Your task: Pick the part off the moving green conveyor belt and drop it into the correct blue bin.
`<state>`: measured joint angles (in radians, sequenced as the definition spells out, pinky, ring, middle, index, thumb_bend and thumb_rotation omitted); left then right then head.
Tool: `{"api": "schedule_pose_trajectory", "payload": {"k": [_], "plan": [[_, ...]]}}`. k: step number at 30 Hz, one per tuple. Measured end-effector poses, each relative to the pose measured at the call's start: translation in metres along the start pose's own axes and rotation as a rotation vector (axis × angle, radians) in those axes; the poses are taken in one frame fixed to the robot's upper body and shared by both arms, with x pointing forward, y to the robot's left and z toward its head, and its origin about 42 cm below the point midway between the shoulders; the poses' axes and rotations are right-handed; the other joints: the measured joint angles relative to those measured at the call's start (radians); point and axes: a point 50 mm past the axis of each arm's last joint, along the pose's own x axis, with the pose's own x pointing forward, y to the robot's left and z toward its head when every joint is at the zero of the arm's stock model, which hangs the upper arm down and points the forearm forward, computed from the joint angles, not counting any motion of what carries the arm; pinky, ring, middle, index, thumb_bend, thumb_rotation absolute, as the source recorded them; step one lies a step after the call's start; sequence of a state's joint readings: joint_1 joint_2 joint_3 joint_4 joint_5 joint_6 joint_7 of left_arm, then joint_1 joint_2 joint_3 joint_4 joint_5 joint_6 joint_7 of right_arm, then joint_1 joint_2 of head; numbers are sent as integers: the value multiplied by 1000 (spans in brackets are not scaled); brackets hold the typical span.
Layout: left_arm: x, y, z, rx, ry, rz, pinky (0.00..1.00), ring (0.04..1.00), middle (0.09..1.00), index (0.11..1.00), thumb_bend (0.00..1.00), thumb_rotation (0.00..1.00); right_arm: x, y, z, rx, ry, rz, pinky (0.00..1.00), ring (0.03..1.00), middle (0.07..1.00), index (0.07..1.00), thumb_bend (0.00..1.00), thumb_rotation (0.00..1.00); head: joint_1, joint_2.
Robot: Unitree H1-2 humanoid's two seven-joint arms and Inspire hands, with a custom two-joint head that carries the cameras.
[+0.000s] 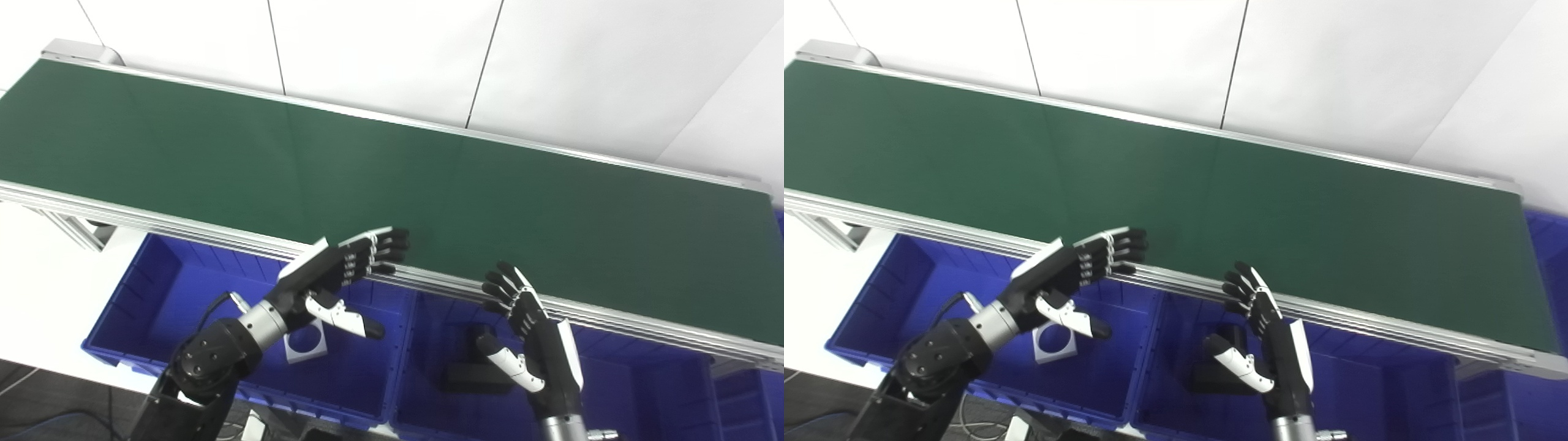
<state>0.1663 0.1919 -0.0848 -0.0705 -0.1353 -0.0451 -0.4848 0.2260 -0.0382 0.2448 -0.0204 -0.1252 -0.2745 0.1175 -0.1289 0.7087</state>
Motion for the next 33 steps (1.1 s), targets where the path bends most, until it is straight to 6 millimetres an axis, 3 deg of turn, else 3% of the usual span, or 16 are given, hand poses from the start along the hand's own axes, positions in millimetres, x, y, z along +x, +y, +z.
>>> {"api": "schedule_pose_trajectory", "payload": {"k": [4,12,16,17,19,23,27,33], "plan": [[-1,0,-20,-54,3,5,855,875,889,890,1000,267,-1,4,-7,0,18,3,746,833,856,916,884,668,-107,-23],[-6,-2,-45,-146,-22,21,871,878,890,888,1000,241,1,15,-18,-6,50,12,749,836,863,916,835,707,-186,-44],[-13,4,-59,-172,-17,45,868,874,885,877,1000,242,3,18,-21,-18,47,10,753,835,863,916,814,715,-287,-66],[-14,6,-62,-180,-17,46,868,873,883,871,1000,241,5,19,-22,-22,48,8,755,837,867,918,810,717,-352,-78],[-16,12,-69,-194,-23,54,860,865,877,864,1000,245,10,22,-25,-34,48,11,756,836,870,921,808,721,-365,-81],[-21,24,-72,-200,-14,72,838,842,848,850,1000,253,16,29,-26,-35,40,23,758,833,871,923,810,720,-345,-77],[-20,25,-74,-200,-11,76,828,840,851,844,1000,254,15,29,-28,-36,46,15,756,835,870,927,816,723,-263,-67],[-20,22,-75,-161,-55,75,814,827,843,825,1000,242,11,23,-27,-41,37,10,750,840,868,924,818,719,-187,-97]]}}
